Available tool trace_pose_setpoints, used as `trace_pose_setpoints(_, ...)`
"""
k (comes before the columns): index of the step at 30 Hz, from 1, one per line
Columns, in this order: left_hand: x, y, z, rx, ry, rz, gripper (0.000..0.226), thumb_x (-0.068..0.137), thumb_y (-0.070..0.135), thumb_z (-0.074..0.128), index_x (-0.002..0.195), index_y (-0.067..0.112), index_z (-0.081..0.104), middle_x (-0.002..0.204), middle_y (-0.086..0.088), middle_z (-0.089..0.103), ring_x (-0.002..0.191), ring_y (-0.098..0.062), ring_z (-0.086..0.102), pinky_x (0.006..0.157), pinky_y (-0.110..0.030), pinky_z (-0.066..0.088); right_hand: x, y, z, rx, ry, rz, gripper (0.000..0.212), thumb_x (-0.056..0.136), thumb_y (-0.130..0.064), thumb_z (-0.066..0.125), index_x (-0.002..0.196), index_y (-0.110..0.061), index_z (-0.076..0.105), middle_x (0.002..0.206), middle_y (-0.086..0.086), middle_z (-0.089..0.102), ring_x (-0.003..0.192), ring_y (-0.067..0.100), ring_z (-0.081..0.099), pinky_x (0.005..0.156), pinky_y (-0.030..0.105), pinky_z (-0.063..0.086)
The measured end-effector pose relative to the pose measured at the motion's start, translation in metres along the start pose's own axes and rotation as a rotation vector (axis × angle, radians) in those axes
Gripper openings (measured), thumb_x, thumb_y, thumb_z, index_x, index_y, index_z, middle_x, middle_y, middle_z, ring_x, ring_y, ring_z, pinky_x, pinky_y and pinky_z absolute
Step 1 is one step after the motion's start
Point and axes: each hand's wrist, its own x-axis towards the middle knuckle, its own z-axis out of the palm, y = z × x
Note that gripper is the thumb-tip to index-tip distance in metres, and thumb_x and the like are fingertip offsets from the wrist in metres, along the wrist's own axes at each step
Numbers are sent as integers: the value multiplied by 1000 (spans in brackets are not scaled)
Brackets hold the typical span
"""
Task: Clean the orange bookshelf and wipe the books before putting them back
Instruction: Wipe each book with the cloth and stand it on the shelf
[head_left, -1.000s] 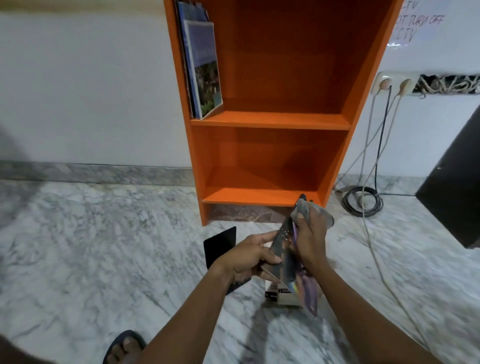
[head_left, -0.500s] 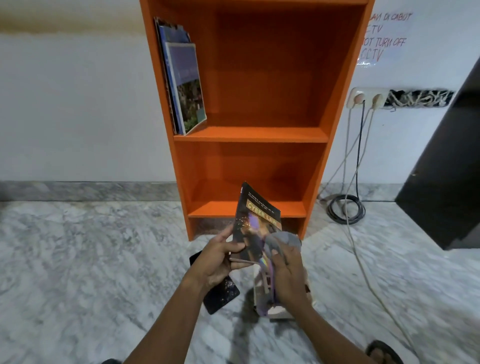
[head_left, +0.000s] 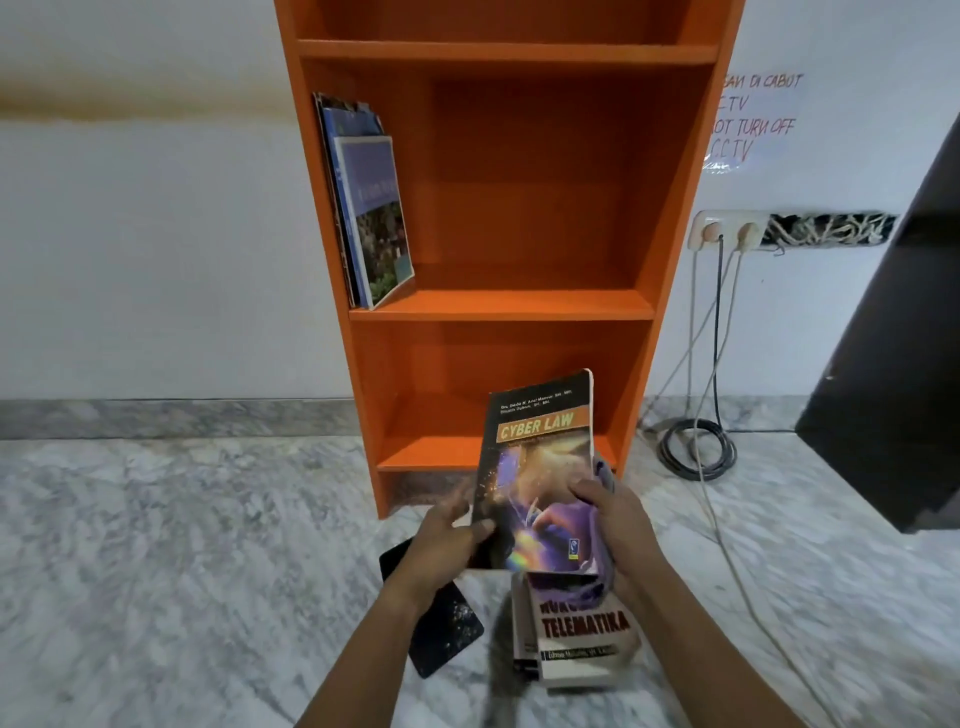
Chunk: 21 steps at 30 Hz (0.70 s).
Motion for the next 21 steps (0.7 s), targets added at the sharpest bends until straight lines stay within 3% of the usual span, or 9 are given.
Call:
trace_pose_setpoints(2, -3, 15, 12, -21, -36, 10, 36, 96, 32, 66, 122, 55, 55, 120, 24, 63, 107, 9, 61, 89, -19, 48, -11, -3, 14, -152, -32, -124, 16, 93, -3, 64, 108, -2, 70, 99, 23, 74, 92, 42, 73, 79, 51, 62)
trace_pose_setpoints(5, 4, 30, 24, -231, -46, -28, 39, 91, 50, 65, 125, 64, 50, 96, 15, 76, 96, -17, 70, 77, -39, 54, -29, 6, 31, -547, -196, -398, 18, 89, 0, 65, 88, -18, 71, 82, 14, 69, 75, 35, 66, 68, 45, 57)
trace_pose_setpoints(7, 12, 33, 21, -433, 82, -80, 55, 91, 45, 68, 141, 29, 51, 84, -4, 75, 76, -25, 72, 66, -41, 59, -29, 25, 38, -766, -255, -474, 35, 82, 0, 66, 91, -33, 72, 84, 2, 60, 77, 17, 59, 67, 33, 53)
trace_pose_setpoints(9, 11, 29, 14, -601, 117, -156, 56, 96, 42, 62, 133, 0, 58, 91, -17, 73, 77, -31, 72, 69, -42, 62, -31, 40, 47, -852, -284, -471, 55, 81, -6, 62, 123, -40, 67, 98, -7, 49, 89, 6, 53, 72, 18, 48)
trace_pose_setpoints(12, 4, 30, 12, -692, 88, -161, 48, 101, 42, 51, 117, 0, 67, 99, -21, 75, 87, -34, 74, 84, -45, 59, -32, 49, 49, -1042, -264, -536, 68, 82, -33, 51, 148, -48, 43, 128, -12, 36, 123, 9, 38, 104, 29, 42)
trace_pose_setpoints(14, -2, 31, 12, -706, -11, -128, 47, 104, 43, 46, 117, 3, 67, 112, -23, 73, 105, -36, 71, 105, -49, 49, -32, 39, 52, -1041, -267, -503, 65, 85, -47, 40, 148, -62, 29, 156, -19, 18, 145, 11, 17, 120, 41, 23)
trace_pose_setpoints(16, -6, 34, 15, -679, -120, -114, 52, 104, 46, 42, 129, 5, 64, 128, -23, 67, 123, -36, 63, 117, -49, 37, -29, 26, 55, -1008, -258, -501, 59, 90, -50, 32, 143, -72, 20, 166, -24, 1, 154, 7, -3, 125, 47, 1)
trace_pose_setpoints(18, -8, 35, 20, -607, -180, -120, 54, 105, 46, 39, 136, 8, 61, 133, -20, 64, 127, -32, 61, 116, -45, 38, -21, 15, 53, -1049, -176, -595, 55, 95, -48, 30, 145, -70, 19, 168, -20, -4, 155, 5, -9, 124, 47, -10)
trace_pose_setpoints(21, -11, 36, 28, -572, -201, -127, 49, 106, 42, 39, 135, 11, 63, 133, -16, 65, 126, -31, 61, 109, -44, 46, -6, 1, 51, -1057, 1, -621, 56, 98, -49, 32, 152, -57, 23, 169, -13, 2, 156, 11, 1, 126, 49, -1)
